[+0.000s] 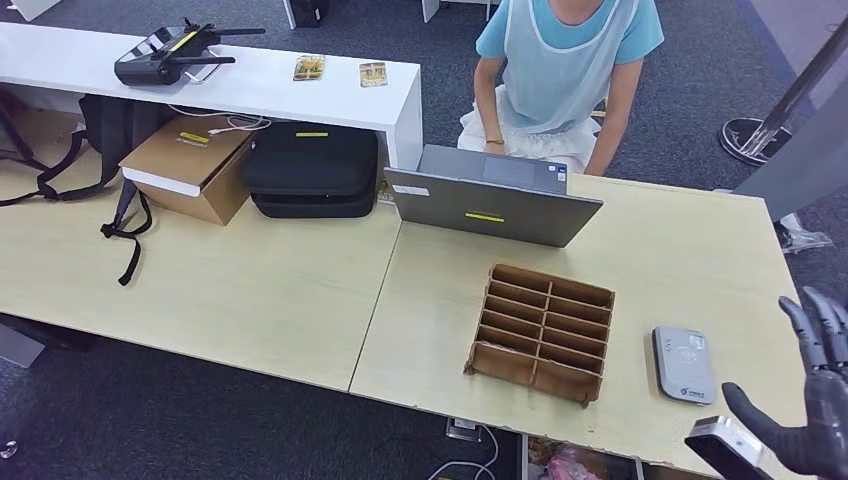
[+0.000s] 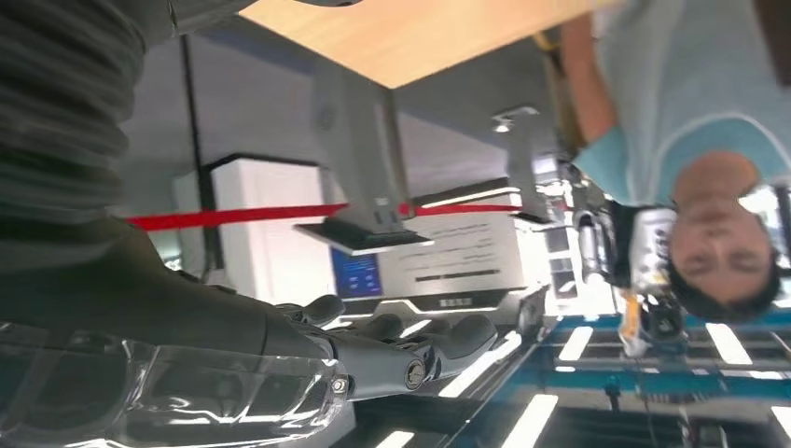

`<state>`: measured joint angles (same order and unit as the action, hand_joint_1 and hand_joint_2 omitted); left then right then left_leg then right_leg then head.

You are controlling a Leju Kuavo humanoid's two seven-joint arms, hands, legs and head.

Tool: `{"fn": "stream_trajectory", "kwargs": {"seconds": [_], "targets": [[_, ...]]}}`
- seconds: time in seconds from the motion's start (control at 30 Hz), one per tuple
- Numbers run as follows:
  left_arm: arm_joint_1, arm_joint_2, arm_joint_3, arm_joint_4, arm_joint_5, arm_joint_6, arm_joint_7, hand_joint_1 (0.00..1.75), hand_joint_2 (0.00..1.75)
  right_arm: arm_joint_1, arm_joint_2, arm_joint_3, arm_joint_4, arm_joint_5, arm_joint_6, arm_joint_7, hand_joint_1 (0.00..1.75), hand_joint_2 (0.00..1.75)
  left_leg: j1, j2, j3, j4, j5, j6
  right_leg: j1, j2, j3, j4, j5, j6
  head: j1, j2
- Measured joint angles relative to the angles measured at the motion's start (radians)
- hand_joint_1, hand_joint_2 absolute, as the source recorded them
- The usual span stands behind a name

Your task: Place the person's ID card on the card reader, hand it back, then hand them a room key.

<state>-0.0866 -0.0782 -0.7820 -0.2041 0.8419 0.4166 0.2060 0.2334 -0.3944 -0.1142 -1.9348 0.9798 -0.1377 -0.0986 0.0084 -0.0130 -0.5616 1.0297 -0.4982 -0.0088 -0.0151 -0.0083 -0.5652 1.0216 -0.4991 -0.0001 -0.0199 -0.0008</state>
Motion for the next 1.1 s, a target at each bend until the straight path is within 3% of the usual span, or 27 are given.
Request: {"fn": "stream_trajectory", "kwargs": {"seconds": [0.2,0.43,0.63,0.83,1.1], "targets": [[0.002,0.000,0.000,0.000,0.004,0.000,0.000,0.00,1.75,0.072,-0.033,0.090,-0.052,0.099,0.073,0.182,0.00,1.75,0.000,0.000,0.000,0.000,0.000,0.000,0.000,0.000,0.000,0.000,0.000,0.000,0.000,0.000],[0.002,0.001,0.000,0.000,0.016,0.000,0.000,0.00,1.75,0.121,-0.090,0.145,-0.090,0.064,0.143,0.261,0.00,1.75,0.000,0.000,0.000,0.000,0.000,0.000,0.000,0.000,0.000,0.000,0.000,0.000,0.000,0.000],[0.003,0.001,0.000,0.000,0.019,0.000,0.000,0.00,1.75,0.135,-0.102,0.205,-0.091,0.096,0.140,0.317,0.00,1.75,0.000,0.001,0.000,0.000,0.000,0.000,0.000,0.001,0.000,0.000,0.000,0.000,0.000,0.000],[0.003,-0.001,0.000,0.000,0.024,0.000,0.000,0.00,1.75,0.120,-0.089,0.299,-0.063,0.167,0.054,0.367,0.00,1.75,0.000,0.001,0.000,0.000,0.000,0.000,0.000,0.001,0.000,0.000,0.000,0.000,0.000,0.000],[0.002,-0.007,0.000,0.000,0.038,0.024,0.000,0.00,1.75,0.044,0.002,0.387,0.023,0.275,-0.039,0.401,0.00,1.75,0.000,0.002,0.001,0.000,0.000,0.000,0.000,0.002,0.000,0.000,0.000,0.000,0.000,0.000]]}}
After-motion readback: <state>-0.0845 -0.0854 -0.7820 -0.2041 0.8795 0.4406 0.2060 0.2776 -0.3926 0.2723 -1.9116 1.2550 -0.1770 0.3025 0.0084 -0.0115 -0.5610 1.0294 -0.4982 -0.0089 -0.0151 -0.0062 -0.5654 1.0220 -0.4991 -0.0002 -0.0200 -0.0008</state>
